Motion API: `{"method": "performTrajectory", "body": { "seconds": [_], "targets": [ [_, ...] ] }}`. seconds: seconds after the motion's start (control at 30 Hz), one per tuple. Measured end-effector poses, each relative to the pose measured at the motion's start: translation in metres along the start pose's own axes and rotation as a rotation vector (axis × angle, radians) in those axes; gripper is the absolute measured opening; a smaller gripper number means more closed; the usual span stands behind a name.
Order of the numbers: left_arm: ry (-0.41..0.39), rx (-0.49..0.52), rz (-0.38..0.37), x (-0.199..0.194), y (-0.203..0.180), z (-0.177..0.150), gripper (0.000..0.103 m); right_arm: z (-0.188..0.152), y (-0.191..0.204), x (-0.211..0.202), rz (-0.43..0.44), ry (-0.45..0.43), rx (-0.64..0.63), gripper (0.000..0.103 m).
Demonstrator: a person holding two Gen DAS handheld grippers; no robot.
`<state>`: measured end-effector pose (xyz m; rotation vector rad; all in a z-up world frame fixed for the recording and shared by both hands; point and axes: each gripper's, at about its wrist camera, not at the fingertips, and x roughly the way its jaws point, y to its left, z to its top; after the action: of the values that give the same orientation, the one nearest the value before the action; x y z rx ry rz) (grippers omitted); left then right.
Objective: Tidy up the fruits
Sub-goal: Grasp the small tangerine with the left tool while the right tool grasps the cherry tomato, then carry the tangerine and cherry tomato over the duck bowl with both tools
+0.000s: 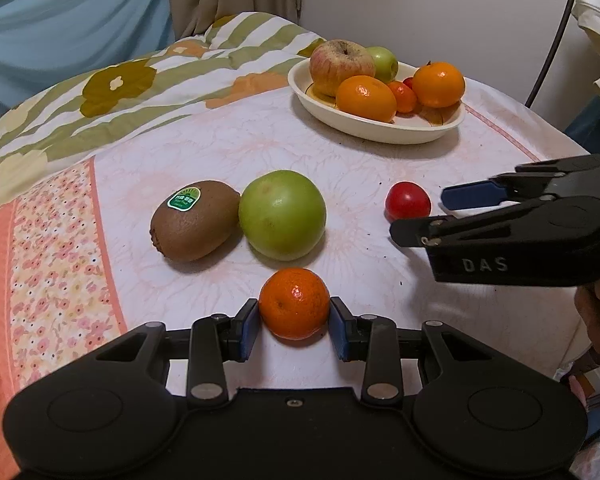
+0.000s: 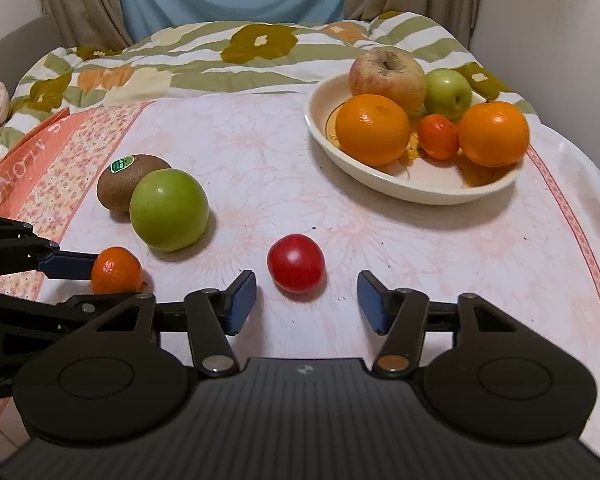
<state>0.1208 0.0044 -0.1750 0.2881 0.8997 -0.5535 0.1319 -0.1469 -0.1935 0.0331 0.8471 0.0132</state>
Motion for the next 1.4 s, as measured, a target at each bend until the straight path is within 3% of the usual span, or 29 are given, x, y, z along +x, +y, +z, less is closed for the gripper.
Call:
{"method": "performTrajectory", "body": {
  "seconds": [0.2,0.3,0.33,0.37,0.9,1.4],
  "targets": [
    [0.008,-0.003,0.005,-0.003,-0.001,-0.003,0.04,0.005,0.001,0.007,0.015,0.003,-0.018,0.068],
    [0.009,-0.009,0.014,-0.004,-0.001,-0.003,0.04,0.007,0.002,0.011,0.027,0.005,-0.033,0.06],
    [0.009,-0.014,0.017,-0.004,-0.001,-0.003,0.04,0.008,0.002,0.011,0.033,0.006,-0.04,0.05],
    [0.008,-0.019,0.02,-0.005,0.0,-0.003,0.04,0.009,0.003,0.012,0.036,0.007,-0.048,0.048],
    [-0.03,-0.066,0.073,-0.031,-0.007,0.011,0.04,0.023,0.005,-0.015,0.082,-0.012,-0.069,0.047],
    [-0.125,-0.118,0.114,-0.073,-0.043,0.077,0.04,0.068,-0.048,-0.077,0.086,-0.078,-0.073,0.047]
  ]
}}
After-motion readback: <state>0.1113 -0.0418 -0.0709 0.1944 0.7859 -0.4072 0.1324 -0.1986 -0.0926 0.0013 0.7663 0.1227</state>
